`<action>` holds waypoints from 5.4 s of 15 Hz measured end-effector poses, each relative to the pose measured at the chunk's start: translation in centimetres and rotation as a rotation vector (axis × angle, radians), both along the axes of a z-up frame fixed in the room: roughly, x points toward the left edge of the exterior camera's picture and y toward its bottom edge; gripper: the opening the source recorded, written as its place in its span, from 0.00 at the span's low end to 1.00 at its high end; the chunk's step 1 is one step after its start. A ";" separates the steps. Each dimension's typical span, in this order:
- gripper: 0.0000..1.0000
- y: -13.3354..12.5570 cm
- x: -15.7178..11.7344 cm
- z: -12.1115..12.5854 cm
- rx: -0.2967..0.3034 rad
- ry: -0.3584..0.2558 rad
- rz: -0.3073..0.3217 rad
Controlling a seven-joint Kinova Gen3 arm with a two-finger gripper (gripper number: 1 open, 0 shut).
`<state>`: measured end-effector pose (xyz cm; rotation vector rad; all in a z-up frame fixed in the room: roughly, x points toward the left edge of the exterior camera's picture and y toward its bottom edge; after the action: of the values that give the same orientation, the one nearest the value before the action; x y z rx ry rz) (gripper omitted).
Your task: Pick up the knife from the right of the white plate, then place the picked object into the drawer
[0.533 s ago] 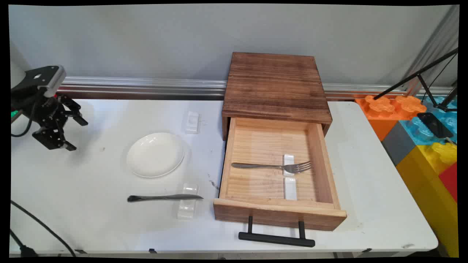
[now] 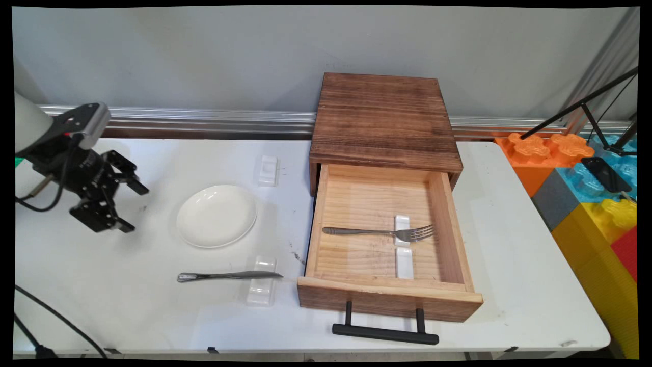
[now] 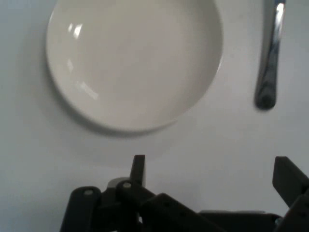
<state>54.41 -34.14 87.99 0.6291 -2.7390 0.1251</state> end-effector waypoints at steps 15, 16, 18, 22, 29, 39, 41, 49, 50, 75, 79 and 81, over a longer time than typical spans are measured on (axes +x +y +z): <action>1.00 1.2 -9.1 -1.8 0.022 0.076 -0.027; 1.00 1.2 -9.3 -2.0 0.022 0.076 -0.029; 1.00 1.2 -10.0 -2.9 0.025 0.075 -0.037; 1.00 0.9 -11.5 -5.2 0.028 0.079 -0.051; 1.00 0.2 -13.4 -8.1 0.026 0.084 -0.063; 1.00 -0.8 -15.3 -11.2 0.025 0.089 -0.074; 1.00 -0.9 -15.5 -11.5 0.025 0.088 -0.073; 0.00 -1.0 -15.8 -12.3 0.028 0.079 -0.074; 0.00 -1.0 -15.8 -12.3 0.029 0.077 -0.075; 0.00 -1.5 -13.3 -2.0 0.046 0.104 -0.095; 0.00 -2.0 -12.3 1.7 0.041 0.111 -0.102; 0.00 -2.3 -12.0 3.8 0.035 0.114 -0.097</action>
<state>42.37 -36.45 91.77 0.4960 -2.6607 0.0181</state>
